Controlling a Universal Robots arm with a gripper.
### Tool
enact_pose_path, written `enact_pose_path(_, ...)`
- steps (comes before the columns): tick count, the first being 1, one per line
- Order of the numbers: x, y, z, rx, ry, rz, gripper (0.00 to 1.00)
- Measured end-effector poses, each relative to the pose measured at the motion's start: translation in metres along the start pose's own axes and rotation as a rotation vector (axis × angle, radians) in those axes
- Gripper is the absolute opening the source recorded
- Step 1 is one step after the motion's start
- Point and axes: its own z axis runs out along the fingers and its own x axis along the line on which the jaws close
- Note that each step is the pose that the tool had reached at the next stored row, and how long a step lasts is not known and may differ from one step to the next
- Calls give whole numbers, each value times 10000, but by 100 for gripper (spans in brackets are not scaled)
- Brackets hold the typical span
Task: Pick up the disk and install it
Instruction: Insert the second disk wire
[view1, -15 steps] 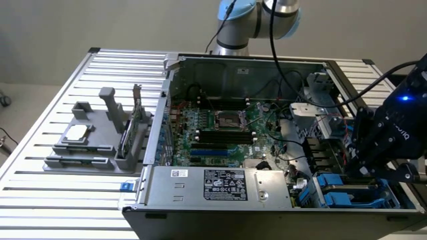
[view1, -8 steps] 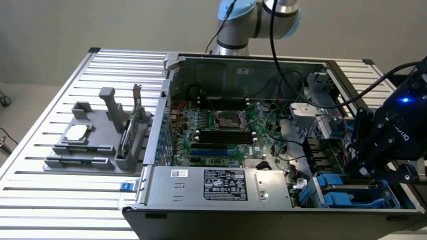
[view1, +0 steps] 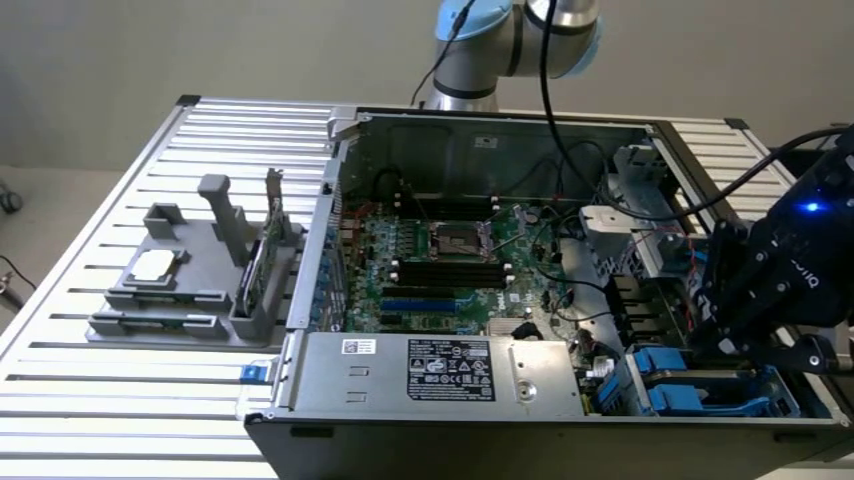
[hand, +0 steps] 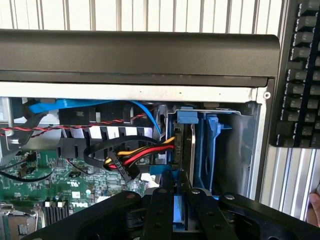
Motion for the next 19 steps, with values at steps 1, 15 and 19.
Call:
enact_pose_path(1, -3, 0, 5, 1, 17, -2, 16)
enact_pose_path(15, -26, -1, -6, 49, 231, -23, 25)
enact_pose_path(19, -25, -14, -124, 84, 228, -22, 25)
